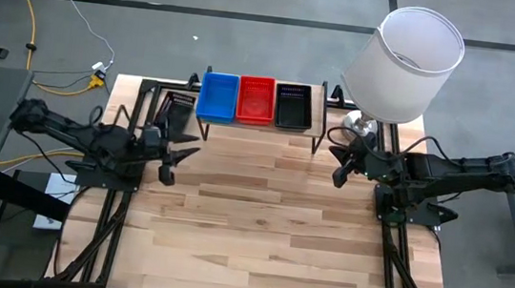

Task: Stack baskets on shelf by color
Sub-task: Stack the black bin on top of the black bin on the shelf

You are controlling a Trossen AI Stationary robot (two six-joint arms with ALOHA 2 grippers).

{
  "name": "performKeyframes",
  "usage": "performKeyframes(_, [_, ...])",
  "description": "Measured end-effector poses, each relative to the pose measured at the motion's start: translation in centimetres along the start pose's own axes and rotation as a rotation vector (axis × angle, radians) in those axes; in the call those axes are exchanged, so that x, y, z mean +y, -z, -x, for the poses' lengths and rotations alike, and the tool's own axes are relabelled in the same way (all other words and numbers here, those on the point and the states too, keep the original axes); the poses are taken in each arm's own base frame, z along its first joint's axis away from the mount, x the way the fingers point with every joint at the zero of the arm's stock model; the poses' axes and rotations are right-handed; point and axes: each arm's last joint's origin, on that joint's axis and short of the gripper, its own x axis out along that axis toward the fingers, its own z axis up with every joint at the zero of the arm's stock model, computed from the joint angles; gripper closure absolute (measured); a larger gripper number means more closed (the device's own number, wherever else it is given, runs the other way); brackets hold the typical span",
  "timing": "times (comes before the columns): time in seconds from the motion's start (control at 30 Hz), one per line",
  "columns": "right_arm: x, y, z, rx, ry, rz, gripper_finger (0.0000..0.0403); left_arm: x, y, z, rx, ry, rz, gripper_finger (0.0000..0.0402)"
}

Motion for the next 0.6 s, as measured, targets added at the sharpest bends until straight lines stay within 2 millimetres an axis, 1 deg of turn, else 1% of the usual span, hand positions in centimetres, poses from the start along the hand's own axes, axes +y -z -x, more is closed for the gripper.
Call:
performKeyframes(0.13, [0.2,-0.34,0.01,-0.026,-0.029,0.078,0.0403,0.33,1.05,0.71,-0.034,-0.005,-0.036,0.0284])
performKeyframes(0.33, [0.37,-0.31,0.02,-0.013,-0.084,0.133,0.0403,0.45,1.24,0.94,-0.017,-0.002,-0.06,0.0284])
performKeyframes(0.6, [0.37,-0.33,0.02,-0.016,-0.081,0.159,0.0403,0.43,1.27,0.92,-0.014,-0.003,-0.096,0.0284])
